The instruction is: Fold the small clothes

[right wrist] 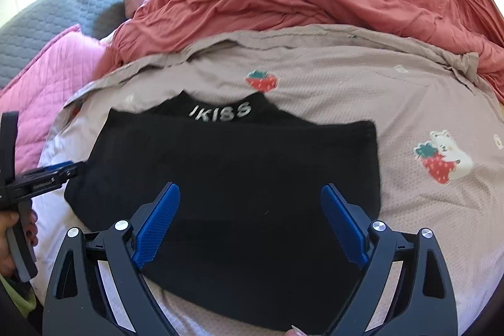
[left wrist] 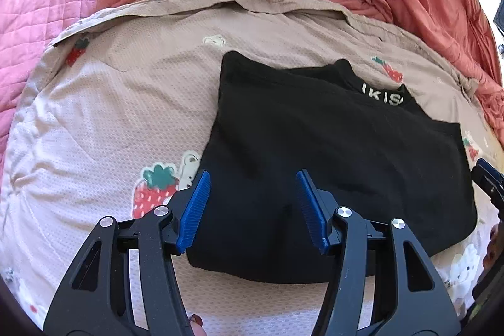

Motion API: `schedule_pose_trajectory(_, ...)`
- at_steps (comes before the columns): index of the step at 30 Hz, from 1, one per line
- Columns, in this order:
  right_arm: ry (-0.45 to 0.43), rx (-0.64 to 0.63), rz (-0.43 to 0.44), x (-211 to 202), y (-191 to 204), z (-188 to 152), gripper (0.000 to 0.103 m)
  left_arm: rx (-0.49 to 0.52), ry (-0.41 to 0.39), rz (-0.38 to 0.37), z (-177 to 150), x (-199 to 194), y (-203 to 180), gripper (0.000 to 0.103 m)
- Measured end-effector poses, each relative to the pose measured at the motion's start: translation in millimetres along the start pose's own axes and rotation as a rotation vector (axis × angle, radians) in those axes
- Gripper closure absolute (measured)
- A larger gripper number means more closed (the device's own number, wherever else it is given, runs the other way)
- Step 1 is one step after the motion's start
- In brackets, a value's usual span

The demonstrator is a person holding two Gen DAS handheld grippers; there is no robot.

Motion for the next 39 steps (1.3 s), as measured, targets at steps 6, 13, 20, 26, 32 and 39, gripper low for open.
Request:
schedule_pose_trajectory(6,0.057,-0.021,-0.026,14,4,-16,0.008,0.014,0.077,0.014,-17,18,0,0.052)
schedule_pose_trajectory(13,0.161,0.085,0.004,42,-19,-37,0.008,0.008,0.078,0.003,-21,24,7,0.045)
schedule_pose_trajectory(20,0.162,0.065,-0.005,45,-17,-40,0.006,0.018,0.056,0.004,-24,23,7,0.045)
schedule_pose_trajectory(26,0.087,0.048,0.032,26,-2,-23,0.006,0.033,0.045,0.031,-20,15,3,0.046)
schedule_pose_trajectory(32,0.043,-0.026,0.018,15,13,-16,0.004,0.04,0.027,0.034,-17,5,-1,0.039)
schedule_pose_trajectory(39,-0.016,-0.074,0.036,6,29,-9,0.004,0.047,0.011,0.033,-15,-5,-4,0.023)
Point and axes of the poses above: each gripper's, at about its wrist camera, not at the fingertips, and x roughly the way its jaws point, y to its left, z to its top, the point moved 8 cm from there along x, roughly the way its jaws point, and after that the axes turned 5 degrees about y, right-handed, at the moved point
